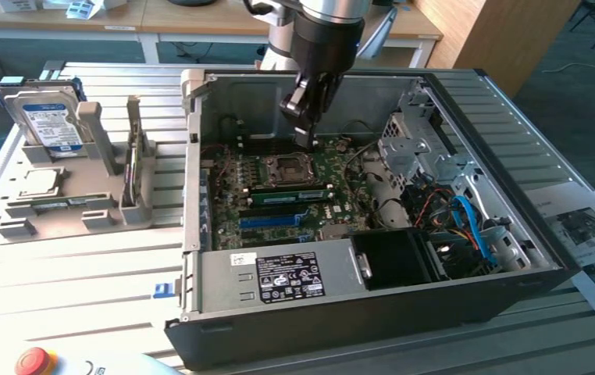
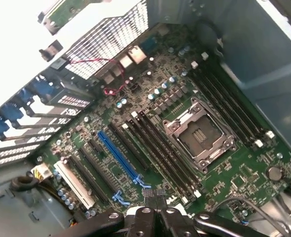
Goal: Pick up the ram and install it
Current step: 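Press down the ram until it locks into place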
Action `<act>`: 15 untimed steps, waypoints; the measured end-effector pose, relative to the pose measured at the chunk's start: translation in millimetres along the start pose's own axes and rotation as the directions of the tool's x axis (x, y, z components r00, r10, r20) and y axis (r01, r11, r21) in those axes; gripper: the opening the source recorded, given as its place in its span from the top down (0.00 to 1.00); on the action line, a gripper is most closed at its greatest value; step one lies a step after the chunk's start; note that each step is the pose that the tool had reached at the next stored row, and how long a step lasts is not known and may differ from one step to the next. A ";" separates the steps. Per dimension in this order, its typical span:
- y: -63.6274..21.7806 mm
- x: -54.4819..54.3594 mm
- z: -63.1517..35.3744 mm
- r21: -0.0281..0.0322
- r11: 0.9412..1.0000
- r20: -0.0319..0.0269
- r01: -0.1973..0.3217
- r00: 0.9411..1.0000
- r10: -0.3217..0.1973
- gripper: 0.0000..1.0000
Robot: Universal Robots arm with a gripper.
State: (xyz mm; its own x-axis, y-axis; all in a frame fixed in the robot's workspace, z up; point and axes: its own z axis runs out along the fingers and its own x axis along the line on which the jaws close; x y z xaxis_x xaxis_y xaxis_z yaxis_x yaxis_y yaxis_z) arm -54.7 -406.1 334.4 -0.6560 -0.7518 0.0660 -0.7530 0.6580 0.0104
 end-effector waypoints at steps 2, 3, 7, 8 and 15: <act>0.0 0.0 0.0 -0.001 1.000 0.000 -0.022 1.000 0.022 0.90; 0.0 0.0 0.0 -0.002 0.999 0.000 -0.033 0.999 0.033 0.90; 0.0 0.0 0.0 -0.005 0.997 0.001 -0.075 0.997 0.075 0.90; 0.0 0.0 0.0 -0.006 0.996 0.001 -0.085 0.996 0.085 0.90; 0.0 0.0 0.0 -0.010 0.988 0.001 -0.155 0.988 0.155 0.90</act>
State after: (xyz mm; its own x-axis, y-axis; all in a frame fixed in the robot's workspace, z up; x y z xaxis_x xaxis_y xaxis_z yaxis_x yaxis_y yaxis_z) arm -54.7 -406.1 334.4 -0.7649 -0.6408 0.0660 -0.6416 0.7669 0.0104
